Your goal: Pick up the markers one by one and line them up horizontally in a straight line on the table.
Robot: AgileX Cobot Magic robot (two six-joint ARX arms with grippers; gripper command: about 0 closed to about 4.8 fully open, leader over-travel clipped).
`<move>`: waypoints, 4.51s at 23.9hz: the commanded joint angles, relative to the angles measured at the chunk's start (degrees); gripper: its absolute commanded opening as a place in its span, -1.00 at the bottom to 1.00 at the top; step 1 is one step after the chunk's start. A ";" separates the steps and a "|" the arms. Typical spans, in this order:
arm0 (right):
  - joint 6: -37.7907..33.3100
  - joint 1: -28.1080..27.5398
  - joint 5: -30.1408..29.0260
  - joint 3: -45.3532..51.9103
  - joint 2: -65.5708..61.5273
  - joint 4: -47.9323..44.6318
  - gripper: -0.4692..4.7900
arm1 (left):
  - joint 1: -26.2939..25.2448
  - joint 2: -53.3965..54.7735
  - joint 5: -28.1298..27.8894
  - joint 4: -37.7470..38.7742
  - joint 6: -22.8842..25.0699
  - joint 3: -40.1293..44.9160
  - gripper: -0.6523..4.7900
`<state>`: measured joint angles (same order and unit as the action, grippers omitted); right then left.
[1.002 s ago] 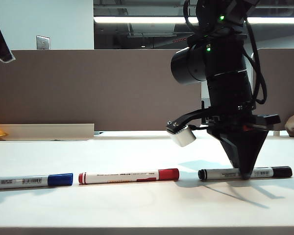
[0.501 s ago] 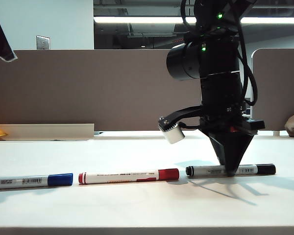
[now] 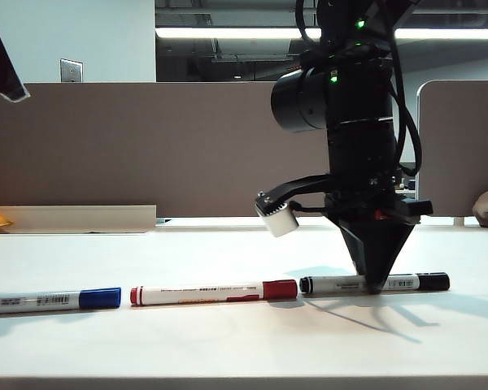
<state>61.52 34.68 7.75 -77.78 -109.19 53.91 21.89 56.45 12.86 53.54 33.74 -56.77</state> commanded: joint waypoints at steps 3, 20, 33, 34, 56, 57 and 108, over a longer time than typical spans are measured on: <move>-0.26 0.87 -4.28 0.39 -0.52 2.23 -0.50 | 0.02 -0.20 0.24 -0.59 -0.11 -0.04 -0.47; -0.42 0.87 -4.26 0.39 -0.52 2.23 -0.29 | 0.00 -0.20 0.26 -0.92 -0.13 -0.04 -0.47; -0.42 0.87 -4.24 0.39 -0.52 2.71 -0.02 | 0.00 -0.20 0.26 -0.92 -0.13 -0.04 -0.47; -0.42 0.87 -4.24 0.39 -0.52 2.62 0.03 | 0.00 -0.20 0.26 -0.92 -0.13 -0.04 -0.47; -0.46 0.79 -0.92 0.33 0.92 -3.08 0.23 | -0.02 -0.20 0.24 -0.94 -0.13 -0.04 -0.48; -0.46 0.79 -0.22 0.26 1.25 -3.78 0.23 | -0.02 -0.20 0.24 -0.94 -0.13 -0.04 -0.51; -17.49 -5.90 -3.82 -20.52 -6.27 -15.56 0.34 | -0.07 -3.02 0.02 -0.92 -1.25 -0.04 -0.70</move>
<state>45.23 28.71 3.86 -97.14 -115.04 37.17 21.85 53.67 12.82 53.12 32.51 -56.77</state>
